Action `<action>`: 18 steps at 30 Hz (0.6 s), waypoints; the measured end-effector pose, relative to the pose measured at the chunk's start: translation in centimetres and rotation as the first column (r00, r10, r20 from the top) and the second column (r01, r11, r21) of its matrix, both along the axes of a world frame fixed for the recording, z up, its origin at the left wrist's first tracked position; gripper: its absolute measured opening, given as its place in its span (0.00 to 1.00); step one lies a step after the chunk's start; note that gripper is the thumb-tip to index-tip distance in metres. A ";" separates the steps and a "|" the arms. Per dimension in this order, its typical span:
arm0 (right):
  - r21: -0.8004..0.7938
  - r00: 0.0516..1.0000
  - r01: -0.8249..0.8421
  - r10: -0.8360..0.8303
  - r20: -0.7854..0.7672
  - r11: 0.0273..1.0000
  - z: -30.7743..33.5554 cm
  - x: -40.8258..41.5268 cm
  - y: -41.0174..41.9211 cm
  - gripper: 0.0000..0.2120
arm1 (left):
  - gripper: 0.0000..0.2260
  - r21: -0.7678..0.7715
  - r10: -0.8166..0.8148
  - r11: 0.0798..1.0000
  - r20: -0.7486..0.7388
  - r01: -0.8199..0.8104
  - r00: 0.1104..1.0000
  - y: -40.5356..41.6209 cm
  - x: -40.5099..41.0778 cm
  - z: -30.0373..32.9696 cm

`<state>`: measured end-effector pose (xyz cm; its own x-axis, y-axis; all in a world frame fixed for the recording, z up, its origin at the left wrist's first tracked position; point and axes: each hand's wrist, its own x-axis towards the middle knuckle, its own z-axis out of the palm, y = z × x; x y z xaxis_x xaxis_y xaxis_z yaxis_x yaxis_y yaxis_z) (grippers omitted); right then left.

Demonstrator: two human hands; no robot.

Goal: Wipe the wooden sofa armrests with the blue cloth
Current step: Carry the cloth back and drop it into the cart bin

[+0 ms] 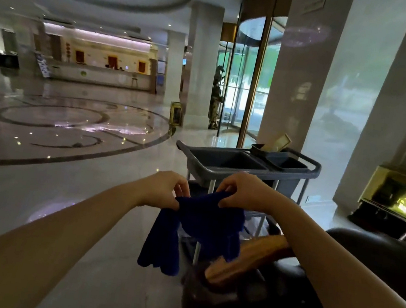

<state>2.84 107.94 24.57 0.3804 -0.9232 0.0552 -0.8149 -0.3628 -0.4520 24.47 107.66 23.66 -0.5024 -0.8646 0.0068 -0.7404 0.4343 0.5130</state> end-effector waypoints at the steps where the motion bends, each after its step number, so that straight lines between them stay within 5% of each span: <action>1: -0.010 1.000 -0.003 0.003 0.003 1.000 -0.1 0.3 -2.7 0.08 | 0.09 -0.002 0.007 1.000 0.003 -0.007 1.000 -2.5 0.3 0.0; 18: -0.081 0.995 0.101 -0.099 0.030 0.992 3.2 0.7 -45.1 0.11 | 0.08 -0.101 -0.074 0.992 0.073 0.082 0.995 -48.1 0.4 4.2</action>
<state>3.53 62.81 27.78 0.2840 -0.9484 0.1411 -0.8371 -0.3170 -0.4458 24.82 59.58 27.82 -0.5707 -0.8191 0.0577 -0.7341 0.5404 0.4112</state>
